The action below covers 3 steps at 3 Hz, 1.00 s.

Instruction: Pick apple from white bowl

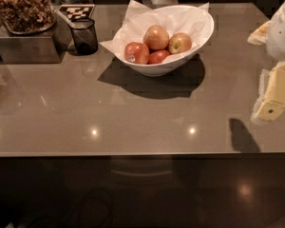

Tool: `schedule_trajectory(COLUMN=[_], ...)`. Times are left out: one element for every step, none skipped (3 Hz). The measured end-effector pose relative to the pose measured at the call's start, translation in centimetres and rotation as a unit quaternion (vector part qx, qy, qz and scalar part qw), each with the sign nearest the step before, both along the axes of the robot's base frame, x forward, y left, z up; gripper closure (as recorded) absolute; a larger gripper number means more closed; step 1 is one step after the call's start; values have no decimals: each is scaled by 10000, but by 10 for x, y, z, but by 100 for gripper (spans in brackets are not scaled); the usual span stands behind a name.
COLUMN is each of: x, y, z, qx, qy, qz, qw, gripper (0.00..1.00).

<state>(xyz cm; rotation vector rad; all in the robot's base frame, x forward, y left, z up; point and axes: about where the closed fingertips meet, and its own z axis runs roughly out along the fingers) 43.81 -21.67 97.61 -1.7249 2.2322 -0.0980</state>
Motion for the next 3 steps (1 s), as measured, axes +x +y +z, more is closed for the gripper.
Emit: schedule_trajectory(x=[0, 6, 33], y=[0, 3, 8], z=[0, 6, 25], qx=[0, 87, 574], qy=[0, -143, -516], qz=[0, 108, 392], qw=[10000, 9998, 9962], gripper=[0, 0, 0])
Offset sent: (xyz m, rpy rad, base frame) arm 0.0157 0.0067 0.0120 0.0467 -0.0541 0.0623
